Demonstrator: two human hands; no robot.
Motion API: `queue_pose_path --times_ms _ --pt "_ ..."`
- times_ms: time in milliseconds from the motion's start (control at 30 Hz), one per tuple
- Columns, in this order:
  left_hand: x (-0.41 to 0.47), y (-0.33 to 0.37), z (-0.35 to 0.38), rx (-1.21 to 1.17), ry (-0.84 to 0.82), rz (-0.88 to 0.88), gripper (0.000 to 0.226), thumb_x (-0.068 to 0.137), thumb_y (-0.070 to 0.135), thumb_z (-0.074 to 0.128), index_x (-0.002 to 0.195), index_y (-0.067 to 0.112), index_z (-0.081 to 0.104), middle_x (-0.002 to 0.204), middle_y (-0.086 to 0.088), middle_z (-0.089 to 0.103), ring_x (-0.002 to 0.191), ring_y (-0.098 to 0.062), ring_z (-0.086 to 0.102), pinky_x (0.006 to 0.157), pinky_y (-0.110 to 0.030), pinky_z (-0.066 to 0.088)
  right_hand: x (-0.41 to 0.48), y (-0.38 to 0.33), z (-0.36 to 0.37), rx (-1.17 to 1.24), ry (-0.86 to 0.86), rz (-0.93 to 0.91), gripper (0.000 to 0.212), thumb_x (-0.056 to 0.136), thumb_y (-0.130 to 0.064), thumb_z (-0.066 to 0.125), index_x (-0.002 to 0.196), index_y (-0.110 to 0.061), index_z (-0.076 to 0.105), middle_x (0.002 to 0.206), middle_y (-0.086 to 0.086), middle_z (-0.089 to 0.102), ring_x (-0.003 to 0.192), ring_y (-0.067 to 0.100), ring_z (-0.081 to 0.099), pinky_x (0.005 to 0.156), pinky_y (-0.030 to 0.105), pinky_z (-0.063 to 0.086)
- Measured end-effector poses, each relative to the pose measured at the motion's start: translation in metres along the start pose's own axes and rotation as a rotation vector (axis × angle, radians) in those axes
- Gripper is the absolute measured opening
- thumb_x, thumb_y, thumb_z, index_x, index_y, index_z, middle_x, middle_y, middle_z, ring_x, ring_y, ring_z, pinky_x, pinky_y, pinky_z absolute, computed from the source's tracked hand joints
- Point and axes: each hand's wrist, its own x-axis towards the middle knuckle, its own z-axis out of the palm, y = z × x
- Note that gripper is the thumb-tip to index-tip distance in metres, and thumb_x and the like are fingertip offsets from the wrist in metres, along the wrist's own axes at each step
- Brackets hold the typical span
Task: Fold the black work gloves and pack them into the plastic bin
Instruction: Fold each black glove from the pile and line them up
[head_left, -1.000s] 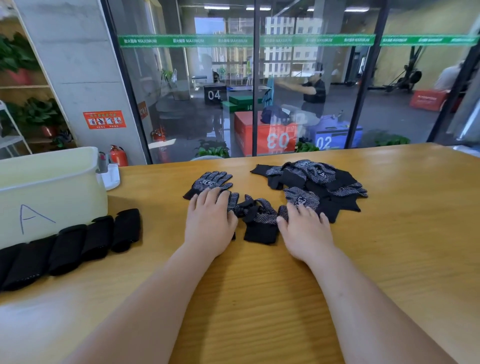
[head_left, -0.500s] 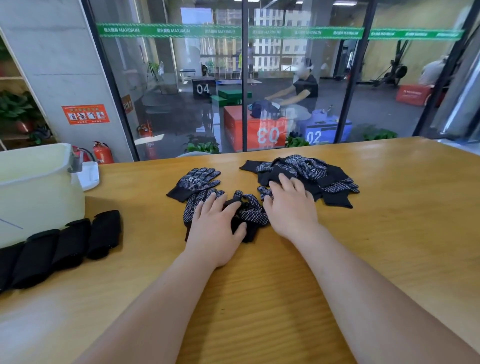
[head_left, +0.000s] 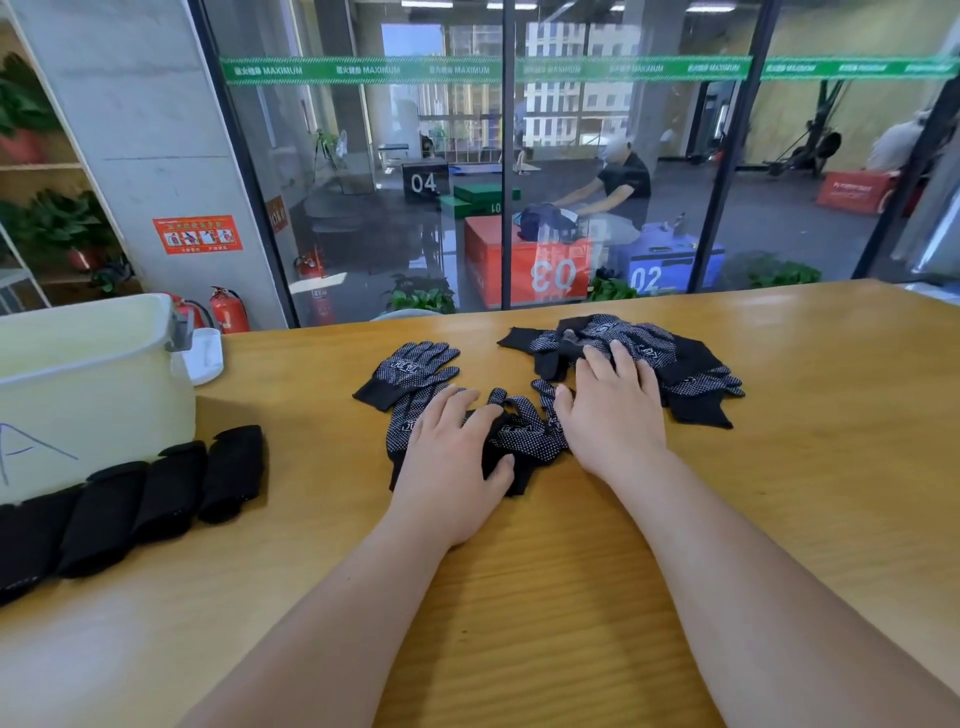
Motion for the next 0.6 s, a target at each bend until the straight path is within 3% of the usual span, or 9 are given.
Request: queue_pose_path --times_ms 100,200,267,400,500,600 --pt "-0.003 0.0 -0.003 0.018 0.094 0.072 0.042 0.091 0.051 0.066 0.126 0.029 0.066 0.131 0.009 0.054 0.132 -0.02 0.045 0.114 -0.042 0.041 -0.027 -0.003 -0.016 0.015 -0.025 -0.051 0.059 0.108 -0.049 0.03 0.15 -0.016 0.056 0.165 -0.005 0.042 0.158 0.021 0.026 0.128 0.048 0.022" --pt "-0.007 0.002 -0.006 0.039 0.154 0.12 0.021 0.091 0.048 0.066 0.098 0.029 0.069 0.106 0.011 0.059 0.106 -0.018 0.055 0.097 -0.039 0.044 -0.06 -0.007 -0.029 0.034 -0.071 -0.118 0.049 0.106 -0.046 0.039 0.135 -0.018 0.067 0.152 -0.006 0.054 0.141 0.019 0.048 0.115 0.043 0.041" --pt "-0.009 0.004 -0.007 0.061 0.132 0.136 0.021 0.092 0.047 0.063 0.088 0.03 0.073 0.096 0.013 0.065 0.096 -0.017 0.061 0.093 -0.039 0.045 -0.079 -0.009 -0.027 0.047 -0.143 -0.155 0.047 0.106 -0.046 0.041 0.135 -0.019 0.067 0.15 -0.007 0.054 0.136 0.02 0.052 0.108 0.041 0.046" --pt "-0.011 0.006 -0.007 0.035 0.07 0.091 0.023 0.09 0.042 0.062 0.094 0.032 0.082 0.105 0.014 0.073 0.099 -0.014 0.066 0.096 -0.036 0.043 -0.087 -0.007 -0.011 0.074 -0.185 -0.174 0.052 0.109 -0.046 0.038 0.153 -0.023 0.052 0.167 -0.008 0.038 0.153 0.014 0.033 0.126 0.044 0.029" --pt "-0.011 0.003 -0.01 0.018 -0.007 0.075 0.025 0.094 0.043 0.064 0.11 0.034 0.082 0.119 0.016 0.072 0.112 -0.01 0.063 0.103 -0.035 0.04 -0.08 -0.007 -0.005 0.118 -0.111 -0.148 0.05 0.11 -0.042 0.035 0.151 -0.024 0.056 0.163 -0.01 0.044 0.15 0.013 0.038 0.128 0.043 0.022" --pt "-0.007 0.0 -0.017 0.026 -0.077 0.066 0.023 0.099 0.045 0.066 0.117 0.037 0.079 0.124 0.018 0.069 0.12 -0.009 0.059 0.109 -0.037 0.037 -0.073 -0.009 -0.005 0.168 -0.019 -0.141 0.048 0.108 -0.036 0.037 0.148 -0.023 0.061 0.157 -0.009 0.052 0.146 0.013 0.043 0.125 0.04 0.026"
